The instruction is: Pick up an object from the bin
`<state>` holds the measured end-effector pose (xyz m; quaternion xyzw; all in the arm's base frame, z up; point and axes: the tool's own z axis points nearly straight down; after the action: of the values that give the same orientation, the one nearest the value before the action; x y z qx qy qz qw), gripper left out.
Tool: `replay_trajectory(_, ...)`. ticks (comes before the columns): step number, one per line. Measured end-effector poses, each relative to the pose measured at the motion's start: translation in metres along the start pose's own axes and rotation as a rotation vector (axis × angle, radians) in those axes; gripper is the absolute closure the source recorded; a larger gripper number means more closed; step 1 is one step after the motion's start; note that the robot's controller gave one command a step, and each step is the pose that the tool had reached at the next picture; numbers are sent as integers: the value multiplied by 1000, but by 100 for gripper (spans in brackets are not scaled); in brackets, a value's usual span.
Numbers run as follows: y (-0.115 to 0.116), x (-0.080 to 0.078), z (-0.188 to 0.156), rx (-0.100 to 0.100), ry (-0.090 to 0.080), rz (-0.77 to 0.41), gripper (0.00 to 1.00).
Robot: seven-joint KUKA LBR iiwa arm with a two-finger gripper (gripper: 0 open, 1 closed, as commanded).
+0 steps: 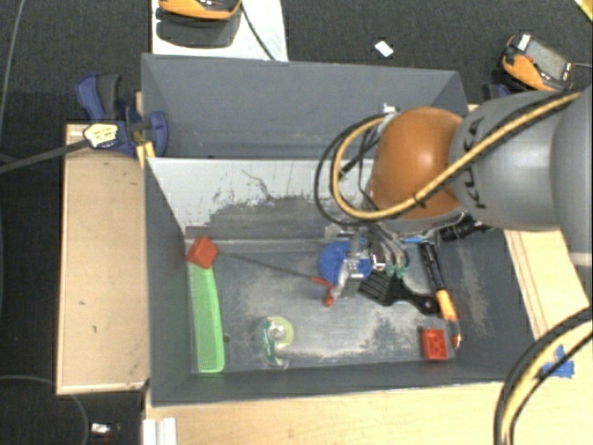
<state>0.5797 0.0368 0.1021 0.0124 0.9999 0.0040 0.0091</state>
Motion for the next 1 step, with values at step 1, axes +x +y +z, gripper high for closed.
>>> replay_trajectory(1,1,-7,31,-1,3,20,100)
